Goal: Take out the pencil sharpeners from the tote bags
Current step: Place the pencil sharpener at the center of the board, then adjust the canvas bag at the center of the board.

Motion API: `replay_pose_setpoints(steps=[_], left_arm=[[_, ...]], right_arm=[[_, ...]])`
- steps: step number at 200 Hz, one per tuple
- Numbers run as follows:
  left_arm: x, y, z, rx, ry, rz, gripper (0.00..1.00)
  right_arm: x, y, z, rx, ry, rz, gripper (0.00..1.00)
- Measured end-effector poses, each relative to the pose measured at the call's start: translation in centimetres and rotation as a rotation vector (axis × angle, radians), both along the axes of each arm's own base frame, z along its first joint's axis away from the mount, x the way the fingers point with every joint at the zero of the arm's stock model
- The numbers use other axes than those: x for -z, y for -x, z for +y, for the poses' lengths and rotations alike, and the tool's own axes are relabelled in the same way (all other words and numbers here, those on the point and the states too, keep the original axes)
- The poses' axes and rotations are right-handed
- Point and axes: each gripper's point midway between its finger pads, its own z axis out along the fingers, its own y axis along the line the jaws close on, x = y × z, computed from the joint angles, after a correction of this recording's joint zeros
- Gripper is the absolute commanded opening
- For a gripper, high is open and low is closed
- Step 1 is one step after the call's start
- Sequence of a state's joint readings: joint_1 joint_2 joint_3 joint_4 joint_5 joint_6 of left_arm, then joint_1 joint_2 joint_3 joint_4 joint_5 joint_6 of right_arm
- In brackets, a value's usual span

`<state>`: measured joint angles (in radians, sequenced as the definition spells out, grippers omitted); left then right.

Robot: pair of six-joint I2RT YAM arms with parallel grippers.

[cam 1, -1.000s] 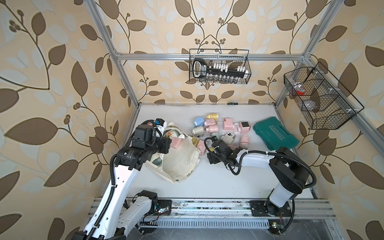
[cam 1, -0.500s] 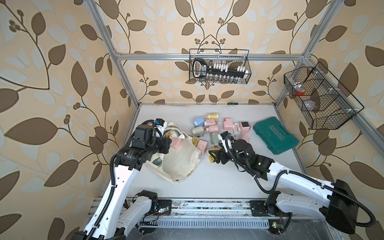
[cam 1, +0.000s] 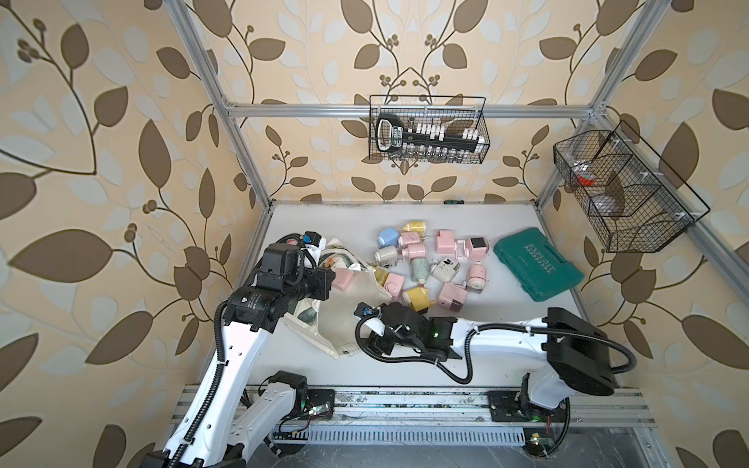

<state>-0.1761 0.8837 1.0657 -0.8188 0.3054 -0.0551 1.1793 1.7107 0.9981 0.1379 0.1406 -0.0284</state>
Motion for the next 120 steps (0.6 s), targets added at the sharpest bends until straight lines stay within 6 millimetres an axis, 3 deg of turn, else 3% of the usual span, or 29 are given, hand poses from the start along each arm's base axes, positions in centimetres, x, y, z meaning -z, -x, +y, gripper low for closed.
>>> replay_pose_setpoints(steps=[26, 120], left_arm=[[0.0, 0.0, 0.0, 0.001, 0.0, 0.0, 0.0], [0.1, 0.0, -0.1, 0.006, 0.001, 0.008, 0.0]], right_arm=[[1.1, -3.2, 2.3, 0.039, 0.024, -0.031, 0.8], [1.3, -12.0, 4.8, 0.148, -0.016, -0.026, 0.93]])
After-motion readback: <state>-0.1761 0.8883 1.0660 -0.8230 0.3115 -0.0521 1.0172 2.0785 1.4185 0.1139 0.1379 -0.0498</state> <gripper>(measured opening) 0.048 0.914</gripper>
